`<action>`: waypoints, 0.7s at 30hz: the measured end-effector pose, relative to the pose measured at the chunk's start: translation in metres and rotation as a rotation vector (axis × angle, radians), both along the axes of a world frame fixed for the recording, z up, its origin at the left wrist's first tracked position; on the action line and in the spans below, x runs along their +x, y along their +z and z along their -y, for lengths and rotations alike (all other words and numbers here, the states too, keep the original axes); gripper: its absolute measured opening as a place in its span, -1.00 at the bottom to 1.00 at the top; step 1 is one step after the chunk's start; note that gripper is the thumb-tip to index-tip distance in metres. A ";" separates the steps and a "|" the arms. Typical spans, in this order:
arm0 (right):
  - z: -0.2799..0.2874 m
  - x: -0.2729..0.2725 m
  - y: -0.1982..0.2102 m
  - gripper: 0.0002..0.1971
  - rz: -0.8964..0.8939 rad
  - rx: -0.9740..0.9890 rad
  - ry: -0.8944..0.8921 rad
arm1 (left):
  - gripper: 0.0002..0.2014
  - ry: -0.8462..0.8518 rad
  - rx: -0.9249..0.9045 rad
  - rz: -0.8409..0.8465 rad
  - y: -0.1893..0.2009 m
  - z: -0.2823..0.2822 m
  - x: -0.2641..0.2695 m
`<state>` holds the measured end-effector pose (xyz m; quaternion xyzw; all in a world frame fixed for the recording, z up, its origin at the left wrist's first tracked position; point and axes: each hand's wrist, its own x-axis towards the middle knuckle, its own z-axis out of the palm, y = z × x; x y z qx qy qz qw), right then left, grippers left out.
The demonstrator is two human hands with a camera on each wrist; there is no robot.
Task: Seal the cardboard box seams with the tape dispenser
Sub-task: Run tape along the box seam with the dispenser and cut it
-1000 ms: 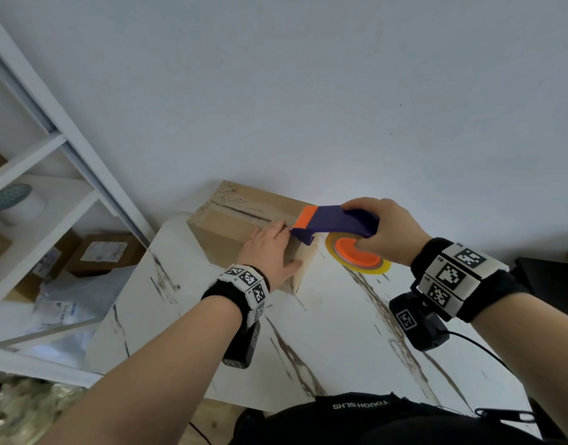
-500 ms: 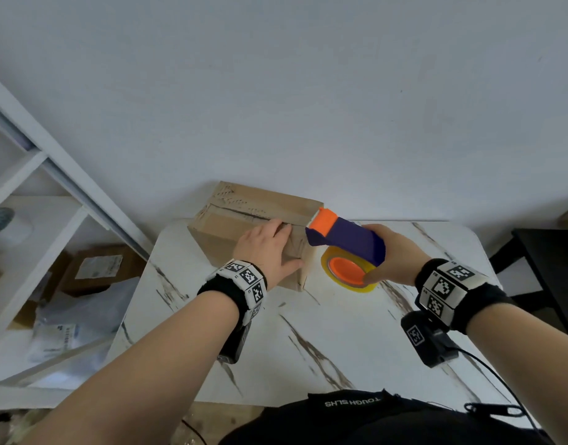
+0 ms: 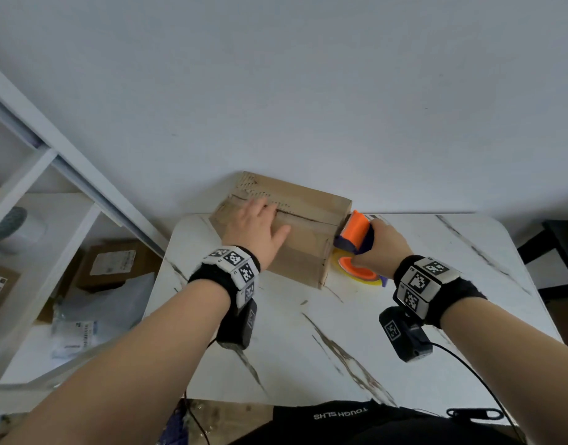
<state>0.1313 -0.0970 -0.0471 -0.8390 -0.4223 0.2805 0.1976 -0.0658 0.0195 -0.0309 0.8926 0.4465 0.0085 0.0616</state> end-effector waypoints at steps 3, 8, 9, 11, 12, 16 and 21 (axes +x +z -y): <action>-0.005 -0.002 -0.004 -0.41 0.008 -0.003 -0.019 | -0.25 0.214 -0.056 -0.060 -0.006 -0.027 -0.015; -0.009 -0.004 -0.003 -0.44 0.024 -0.031 -0.017 | -0.15 0.355 -0.076 0.027 -0.006 -0.043 -0.013; -0.009 -0.005 -0.003 -0.45 0.050 -0.026 -0.024 | -0.12 0.405 -0.108 0.038 -0.003 -0.044 -0.012; -0.011 -0.006 -0.001 -0.49 0.159 -0.022 -0.026 | -0.09 0.505 -0.193 0.055 -0.001 -0.046 -0.013; -0.012 -0.007 0.000 -0.51 0.216 -0.032 -0.014 | -0.09 0.534 -0.221 0.062 -0.002 -0.046 -0.013; -0.016 -0.009 0.005 -0.60 0.250 -0.076 0.024 | -0.14 0.582 -0.283 0.122 -0.004 -0.046 -0.016; -0.019 -0.013 0.009 -0.69 0.221 -0.093 0.012 | -0.15 0.604 -0.232 0.119 -0.008 -0.046 -0.012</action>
